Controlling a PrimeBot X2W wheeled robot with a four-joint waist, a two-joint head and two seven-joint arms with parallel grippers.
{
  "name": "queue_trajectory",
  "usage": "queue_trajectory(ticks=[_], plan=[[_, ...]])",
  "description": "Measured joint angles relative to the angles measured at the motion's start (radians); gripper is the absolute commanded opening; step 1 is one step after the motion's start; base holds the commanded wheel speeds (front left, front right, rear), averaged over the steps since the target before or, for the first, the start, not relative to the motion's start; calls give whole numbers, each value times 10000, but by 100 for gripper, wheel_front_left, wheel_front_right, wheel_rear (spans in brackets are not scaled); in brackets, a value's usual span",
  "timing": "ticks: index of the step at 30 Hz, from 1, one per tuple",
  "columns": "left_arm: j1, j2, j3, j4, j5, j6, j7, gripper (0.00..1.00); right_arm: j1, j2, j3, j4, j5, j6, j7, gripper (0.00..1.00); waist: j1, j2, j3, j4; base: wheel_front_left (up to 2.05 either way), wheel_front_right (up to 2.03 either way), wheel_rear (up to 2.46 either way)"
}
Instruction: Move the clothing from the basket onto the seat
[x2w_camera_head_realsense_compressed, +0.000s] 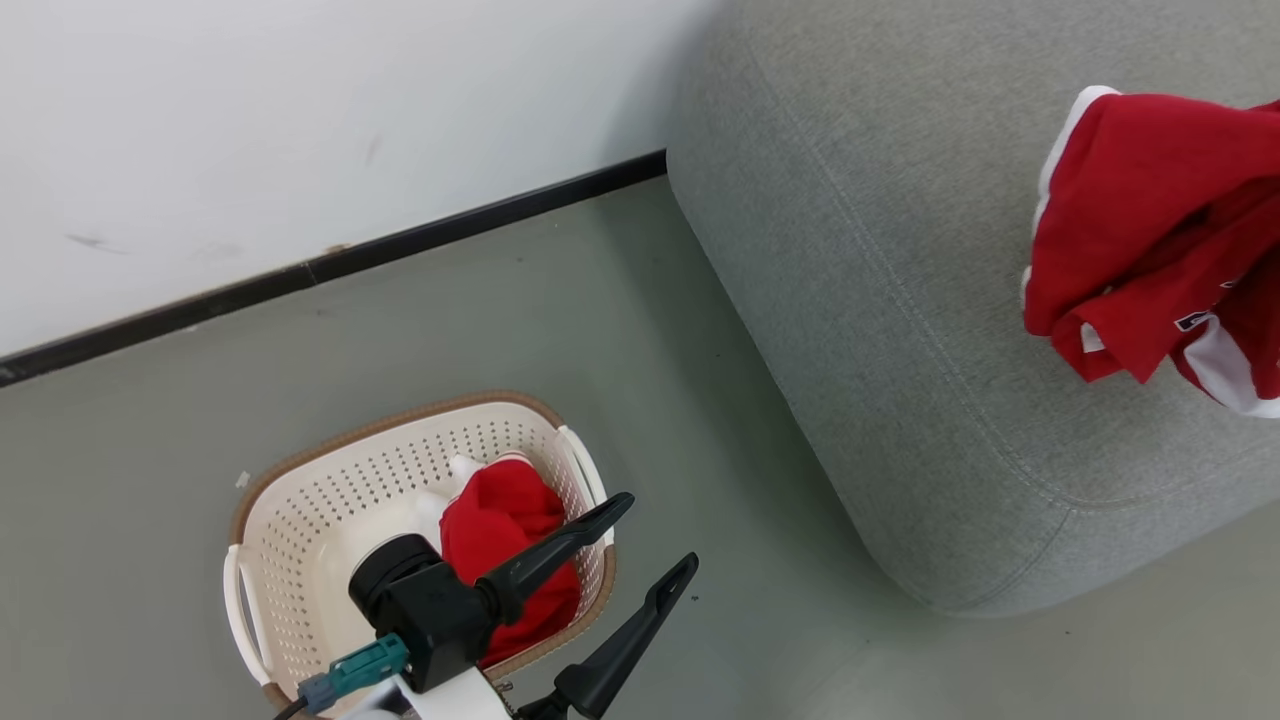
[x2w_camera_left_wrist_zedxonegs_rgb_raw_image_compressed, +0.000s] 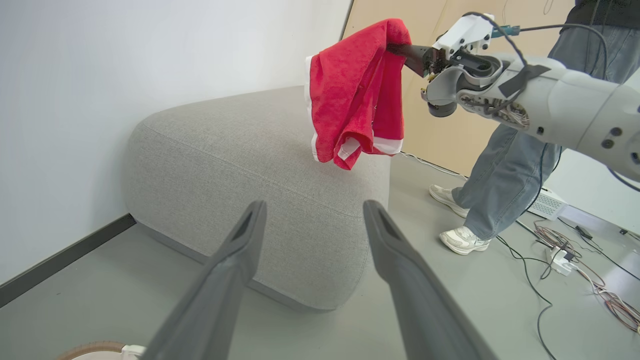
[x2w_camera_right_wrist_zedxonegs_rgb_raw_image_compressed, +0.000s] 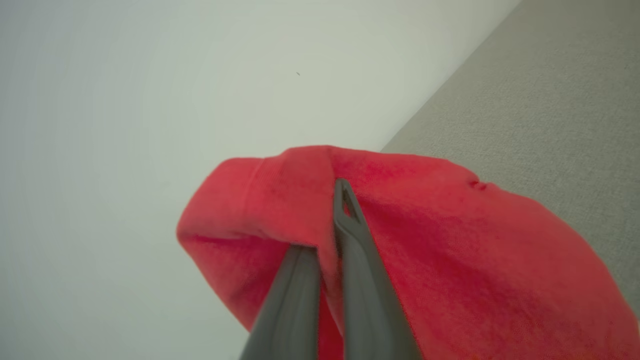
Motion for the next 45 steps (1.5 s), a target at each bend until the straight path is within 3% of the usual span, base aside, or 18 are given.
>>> queue_trajectory(ticks=[10, 19, 45], plan=[[-13, 209, 19, -339, 19, 86, 261, 100, -1591, 198, -1258, 1321, 59, -4, 272, 0, 0, 0, 678, 249, 0, 0, 0], [-164, 418, 134, -531, 82, 84, 347, 100, -3071, -27, -2504, 2151, 75, -4, 372, 0, 0, 0, 1245, 485, 0, 0, 0], [-165, 1204, 355, -1133, 79, 86, 874, 100, -4443, -148, -3900, 4125, -731, -4, 107, 0, 1, 0, 2649, 913, 0, 0, 0]])
